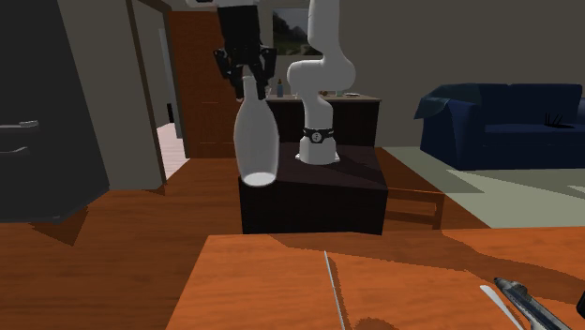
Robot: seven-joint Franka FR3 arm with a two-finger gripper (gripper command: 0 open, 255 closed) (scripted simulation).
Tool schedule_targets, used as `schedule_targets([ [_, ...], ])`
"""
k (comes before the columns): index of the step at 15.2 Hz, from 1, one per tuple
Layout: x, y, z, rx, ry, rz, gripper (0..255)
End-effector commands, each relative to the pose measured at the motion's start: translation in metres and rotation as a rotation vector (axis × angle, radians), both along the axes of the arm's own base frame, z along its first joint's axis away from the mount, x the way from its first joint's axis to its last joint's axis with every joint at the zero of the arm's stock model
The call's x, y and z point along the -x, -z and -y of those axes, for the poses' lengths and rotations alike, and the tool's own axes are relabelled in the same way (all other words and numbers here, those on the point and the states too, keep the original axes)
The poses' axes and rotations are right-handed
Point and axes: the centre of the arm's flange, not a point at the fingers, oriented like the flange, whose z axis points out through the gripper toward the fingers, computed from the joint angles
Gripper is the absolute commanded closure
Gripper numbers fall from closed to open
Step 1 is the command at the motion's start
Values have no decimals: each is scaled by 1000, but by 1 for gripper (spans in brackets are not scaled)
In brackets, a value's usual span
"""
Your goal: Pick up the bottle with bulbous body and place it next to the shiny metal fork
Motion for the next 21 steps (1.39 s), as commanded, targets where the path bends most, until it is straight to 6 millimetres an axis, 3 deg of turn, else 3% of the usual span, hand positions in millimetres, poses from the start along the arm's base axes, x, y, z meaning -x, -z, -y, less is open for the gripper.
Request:
schedule_targets([
  [1,0,-11,1,0,0,0,255],
  [15,0,-82,1,0,0,0,255],
  [21,-28,-49,-66,0,0,0,255],
])
